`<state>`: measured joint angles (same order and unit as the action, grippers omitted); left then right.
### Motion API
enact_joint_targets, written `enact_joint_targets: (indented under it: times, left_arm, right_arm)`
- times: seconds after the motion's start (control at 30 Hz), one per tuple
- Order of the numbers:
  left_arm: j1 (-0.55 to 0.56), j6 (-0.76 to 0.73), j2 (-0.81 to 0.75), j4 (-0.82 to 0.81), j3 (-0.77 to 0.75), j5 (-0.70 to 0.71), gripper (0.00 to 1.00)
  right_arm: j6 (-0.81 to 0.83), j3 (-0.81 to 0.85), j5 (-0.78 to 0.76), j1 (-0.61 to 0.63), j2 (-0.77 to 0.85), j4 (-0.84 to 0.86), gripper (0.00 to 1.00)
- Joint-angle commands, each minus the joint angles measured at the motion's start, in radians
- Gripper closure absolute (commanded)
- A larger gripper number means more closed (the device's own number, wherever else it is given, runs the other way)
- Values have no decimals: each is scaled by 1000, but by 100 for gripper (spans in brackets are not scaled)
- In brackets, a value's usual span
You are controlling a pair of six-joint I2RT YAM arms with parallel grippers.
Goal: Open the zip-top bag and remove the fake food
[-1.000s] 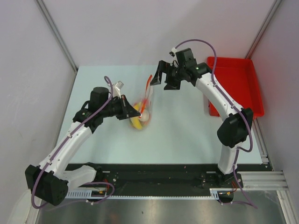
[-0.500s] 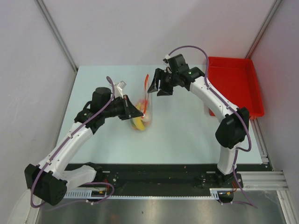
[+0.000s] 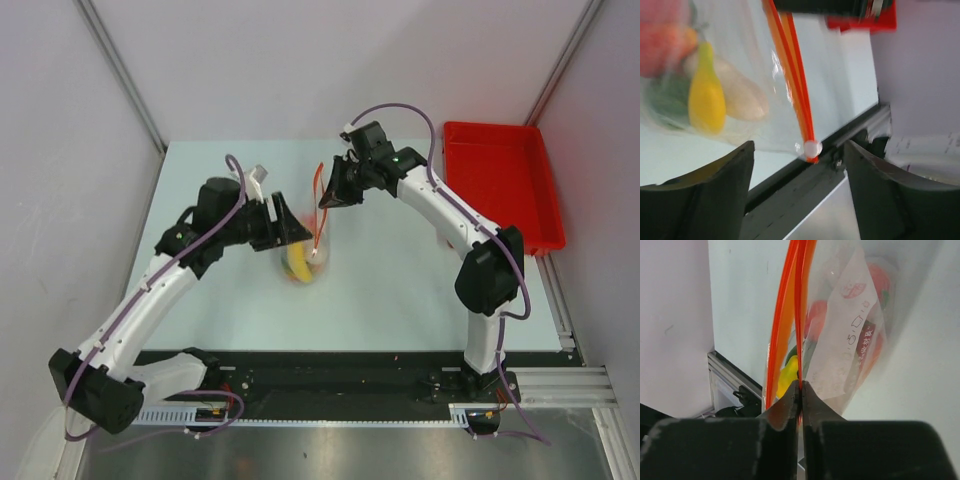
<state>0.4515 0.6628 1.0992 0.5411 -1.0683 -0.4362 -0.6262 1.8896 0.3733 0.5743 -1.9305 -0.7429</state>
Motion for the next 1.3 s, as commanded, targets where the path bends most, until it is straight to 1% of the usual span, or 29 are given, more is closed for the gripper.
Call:
enact_joint_targets:
  times: [0.0,0.03,0.07,0.1,0.13,0.17,0.27,0.33,0.43,0.57,0.67,0.83,0.97,1.0,1.03,1.07,1.1,1.13,1.17,1.2,1.23,1.27]
  left_arm:
    - [6,-55,120,178,-318,261,22]
    - [13,-57,211,216,-384,296,22]
    - [16,-60,264,296,-504,324,28]
    - [21,-71,307,331,-562,353,32]
    - [44,-97,345,368,-615,434,35]
    - [53,-103,419,432,-704,486,40]
    - [75,-111,499,496,-801,543,41]
    - [91,-109,521,507,-814,585,40]
    - [107,-100,551,519,-818,580,40]
    - [127,-88,574,481,-791,541,29]
    - [142,-85,577,450,-771,548,27]
    - [147,-107,623,477,-753,585,28]
    - [147,-107,614,369,-654,545,31]
    - [147,-108,617,362,-647,559,34]
    - [147,-111,620,368,-651,573,45]
    - [147,-118,619,375,-656,586,50]
    - [147,-124,614,390,-660,609,58]
    - [145,-132,593,393,-667,614,63]
    - [145,-146,579,393,-667,622,70]
    - [145,-149,565,398,-662,634,82]
    - [145,-150,550,396,-659,634,92]
    - [145,-158,521,396,-656,634,98]
  right_arm:
    - [57,45,-23,13,18,-26,100]
    - [57,40,-33,24,22,-26,100]
    - [57,40,-34,25,25,-29,100]
    - [54,42,-34,29,24,-32,100]
    - [46,46,-36,30,24,-38,100]
    - [40,49,-37,30,24,-39,100]
    - [19,71,-66,38,24,-58,100]
    - [14,85,-96,41,28,-81,100]
    - [3,77,-138,47,47,-84,100]
    - [2,60,-162,48,67,-79,100]
    - [0,52,-162,48,73,-76,100]
    - [-7,20,-168,44,100,-62,100]
    - [-10,-17,-154,33,122,-26,100]
    - [-7,-26,-143,29,125,-23,100]
    - [-3,-38,-139,18,130,-19,100]
    - [11,-46,-128,13,133,-18,100]
    - [19,-53,-117,6,137,-12,100]
    - [34,-78,-108,-7,145,-3,100]
    - [49,-89,-81,-11,154,13,100]
    - [92,-101,-68,-14,159,20,100]
    - [115,-128,-53,-19,162,26,95]
    - [140,-139,-36,-25,166,33,92]
